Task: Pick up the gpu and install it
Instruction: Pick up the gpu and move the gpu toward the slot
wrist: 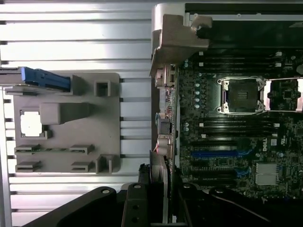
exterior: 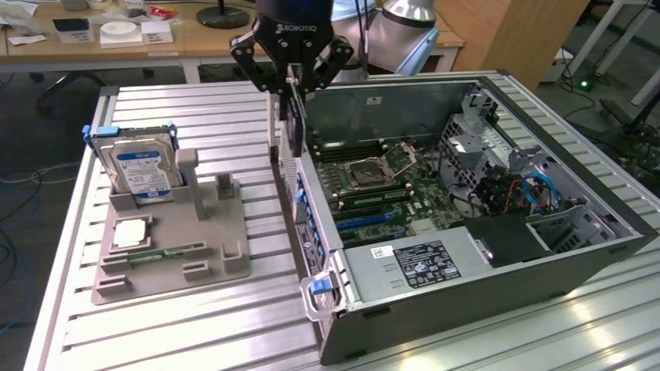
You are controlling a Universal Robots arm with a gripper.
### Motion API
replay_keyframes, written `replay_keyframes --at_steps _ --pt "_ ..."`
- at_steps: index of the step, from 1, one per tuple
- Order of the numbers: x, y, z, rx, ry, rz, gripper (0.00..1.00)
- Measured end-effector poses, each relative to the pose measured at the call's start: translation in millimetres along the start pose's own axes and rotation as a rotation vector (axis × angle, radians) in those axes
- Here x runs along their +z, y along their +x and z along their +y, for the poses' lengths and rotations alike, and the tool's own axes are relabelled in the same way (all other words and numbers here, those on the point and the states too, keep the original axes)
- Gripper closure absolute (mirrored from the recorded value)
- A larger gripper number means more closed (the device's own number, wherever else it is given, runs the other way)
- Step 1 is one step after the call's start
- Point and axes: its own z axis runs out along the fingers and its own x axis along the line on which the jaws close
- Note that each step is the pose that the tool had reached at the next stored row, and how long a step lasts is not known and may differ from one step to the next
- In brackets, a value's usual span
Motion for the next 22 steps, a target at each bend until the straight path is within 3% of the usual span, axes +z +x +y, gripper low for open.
replay_keyframes --at_steps 17,22 --pt "0.7 -76.6 2.6 0.000 -0.0011 0.0002 0.73" --pt "0.7 -96.0 3.2 -0.004 -0.0054 0.0003 0.73"
